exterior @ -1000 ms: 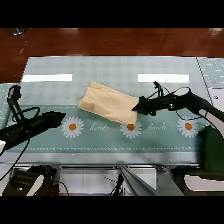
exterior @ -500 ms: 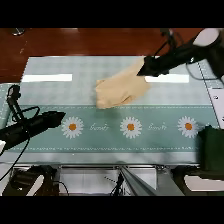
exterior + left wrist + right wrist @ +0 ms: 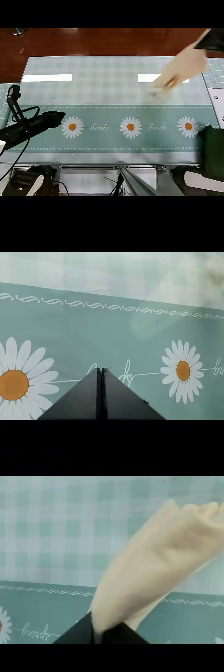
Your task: Fold the shirts.
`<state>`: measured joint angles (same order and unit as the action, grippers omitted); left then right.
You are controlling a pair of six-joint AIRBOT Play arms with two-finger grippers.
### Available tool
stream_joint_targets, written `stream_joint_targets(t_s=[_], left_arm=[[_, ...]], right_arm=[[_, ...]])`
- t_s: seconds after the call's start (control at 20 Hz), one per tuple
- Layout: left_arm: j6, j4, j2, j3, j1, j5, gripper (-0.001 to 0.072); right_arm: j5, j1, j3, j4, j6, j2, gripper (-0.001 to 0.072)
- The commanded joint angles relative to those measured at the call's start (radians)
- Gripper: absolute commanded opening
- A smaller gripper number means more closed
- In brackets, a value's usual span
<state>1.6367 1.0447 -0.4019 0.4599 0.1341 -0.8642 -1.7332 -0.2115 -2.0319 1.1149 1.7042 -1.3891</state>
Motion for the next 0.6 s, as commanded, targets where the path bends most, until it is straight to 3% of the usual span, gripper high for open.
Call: stream_joint_targets(t_s=[0.0,0.25,0.55], left_arm=[[-0.001,-0.074,0.0,0.0,0.0,0.0,0.0024],[-0.052,-0.085,0.0,0.0,0.003,0.0,0.0024],[-0.115,-0.085,0.0,0.0,0.003,0.0,0.0024]], right_arm=[[-0.113,-0.196,-0.021,0.021,0.077,0.083,0.0018],[-0.123,-0.44,0.159,0.042,0.125,0.27,0.0019],[-0.124,-0.703,0.593,0.309,0.084,0.605,0.0019]])
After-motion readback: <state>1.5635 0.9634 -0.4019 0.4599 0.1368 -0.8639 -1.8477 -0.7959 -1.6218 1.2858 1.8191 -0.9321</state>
